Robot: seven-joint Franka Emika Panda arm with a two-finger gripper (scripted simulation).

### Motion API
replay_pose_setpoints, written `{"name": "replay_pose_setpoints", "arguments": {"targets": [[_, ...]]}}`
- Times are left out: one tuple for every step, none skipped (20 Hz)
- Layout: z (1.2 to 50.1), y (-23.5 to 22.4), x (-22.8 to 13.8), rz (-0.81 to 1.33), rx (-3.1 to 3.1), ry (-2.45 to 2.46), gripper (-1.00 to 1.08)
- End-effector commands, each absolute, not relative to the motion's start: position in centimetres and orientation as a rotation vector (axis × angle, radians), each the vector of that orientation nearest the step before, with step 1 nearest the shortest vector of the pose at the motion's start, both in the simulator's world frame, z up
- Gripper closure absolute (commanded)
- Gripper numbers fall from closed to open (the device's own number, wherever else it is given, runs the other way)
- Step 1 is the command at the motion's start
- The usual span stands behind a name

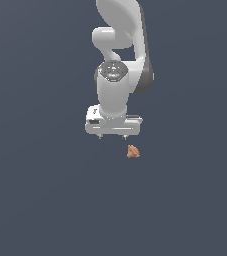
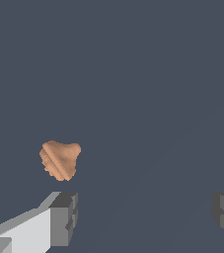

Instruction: Pick up the object and move it to a goal position.

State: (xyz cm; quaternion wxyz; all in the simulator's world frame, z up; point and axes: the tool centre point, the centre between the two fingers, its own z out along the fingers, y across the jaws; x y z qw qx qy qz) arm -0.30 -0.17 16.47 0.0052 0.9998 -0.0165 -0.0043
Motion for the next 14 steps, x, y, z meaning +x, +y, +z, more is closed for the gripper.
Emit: {"name": "replay_pose_setpoints", "arguments": {"targets": [[16.5, -0.2, -0.3, -0.013, 3.131, -0.052, -0.92], [16.4, -0.2, -0.3, -0.014, 3.130, -0.052, -0.92], [16.3, -0.4, -0.3, -0.015, 3.128, -0.055, -0.92], [16.2, -0.8, -0.4, -0.018, 3.124, -0.059, -0.92], [16.0, -1.2, -0.5, -0.021, 3.120, -0.064, -0.92], [15.7, -1.8, -0.6, -0.026, 3.113, -0.071, -0.92], [15.5, -2.4, -0.7, -0.030, 3.107, -0.078, -0.92], [15.3, -2.9, -0.8, -0.034, 3.103, -0.084, -0.92], [15.1, -3.2, -0.9, -0.036, 3.100, -0.088, -0.92], [15.1, -3.4, -0.9, -0.037, 3.098, -0.091, -0.92], [15.1, -3.4, -0.9, -0.038, 3.098, -0.092, -0.92], [15.1, -3.3, -0.9, -0.037, 3.098, -0.091, -0.92], [15.1, -3.2, -0.9, -0.036, 3.099, -0.087, -0.92], [15.1, -3.1, -0.9, -0.036, 3.100, -0.080, -0.92]]}}
